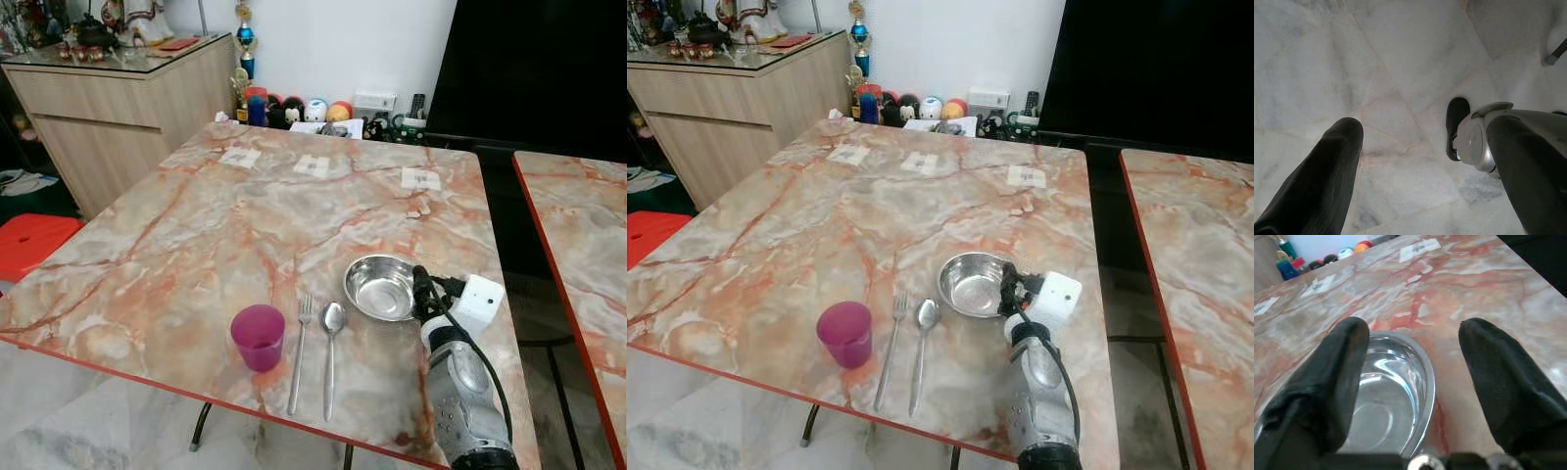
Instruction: Setting the table
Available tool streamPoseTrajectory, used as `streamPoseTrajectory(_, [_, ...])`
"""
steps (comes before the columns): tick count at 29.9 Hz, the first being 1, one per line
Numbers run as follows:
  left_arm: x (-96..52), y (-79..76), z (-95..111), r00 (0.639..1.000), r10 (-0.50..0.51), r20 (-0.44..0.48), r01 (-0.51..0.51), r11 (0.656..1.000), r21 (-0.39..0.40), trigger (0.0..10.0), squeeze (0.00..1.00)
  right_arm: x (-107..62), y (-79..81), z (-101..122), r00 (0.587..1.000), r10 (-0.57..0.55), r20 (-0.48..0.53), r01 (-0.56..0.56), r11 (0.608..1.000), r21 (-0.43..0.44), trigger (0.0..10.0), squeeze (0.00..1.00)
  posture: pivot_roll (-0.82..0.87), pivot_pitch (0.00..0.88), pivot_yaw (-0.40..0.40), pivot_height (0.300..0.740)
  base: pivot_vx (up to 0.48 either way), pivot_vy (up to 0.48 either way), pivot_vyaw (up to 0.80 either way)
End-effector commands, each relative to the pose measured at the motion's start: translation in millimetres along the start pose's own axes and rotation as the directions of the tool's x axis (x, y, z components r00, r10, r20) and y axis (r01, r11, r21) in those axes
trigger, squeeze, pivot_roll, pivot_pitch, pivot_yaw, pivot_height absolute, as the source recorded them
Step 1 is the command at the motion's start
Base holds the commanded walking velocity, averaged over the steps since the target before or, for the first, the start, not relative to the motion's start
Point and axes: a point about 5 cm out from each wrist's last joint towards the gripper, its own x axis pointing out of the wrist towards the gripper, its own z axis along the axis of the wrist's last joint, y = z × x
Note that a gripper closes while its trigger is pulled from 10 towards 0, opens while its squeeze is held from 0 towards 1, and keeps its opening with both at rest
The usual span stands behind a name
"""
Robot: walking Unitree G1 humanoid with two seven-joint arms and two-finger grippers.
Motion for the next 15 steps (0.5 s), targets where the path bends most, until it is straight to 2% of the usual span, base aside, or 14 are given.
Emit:
streamPoseTrajectory(1, [-1.0,0.8,-5,1.000,0.001,-0.028,-0.001,1.000,0.006,10.0,0.00,1.9,3.7,4,1.000,-0.015,-0.013,0.016,0.999,0.037,10.0,0.00,0.03,0.060,0.000,0.740,0.000,0.000,0.00])
streamPoseTrajectory(2, [-1.0,0.8,-6,1.000,0.001,-0.028,0.000,1.000,0.006,10.0,0.00,2.1,3.0,2,0.999,-0.028,-0.034,0.031,0.997,0.075,10.0,0.00,0.04,0.060,0.000,0.740,0.000,0.000,0.00])
streamPoseTrajectory(7, [-1.0,0.7,-6,1.000,0.000,-0.029,0.001,1.000,0.008,10.0,0.00,4.2,-2.0,-5,0.993,-0.060,-0.098,0.064,0.997,0.042,10.0,0.00,0.03,0.060,0.001,0.740,0.000,0.000,0.00])
streamPoseTrajectory(15, [-1.1,0.7,-6,1.000,0.001,-0.031,0.000,1.000,0.009,10.0,0.00,6.8,-4.6,-6,0.987,-0.061,-0.146,0.071,0.995,0.065,10.0,0.00,0.04,0.059,0.000,0.740,0.000,0.000,0.00])
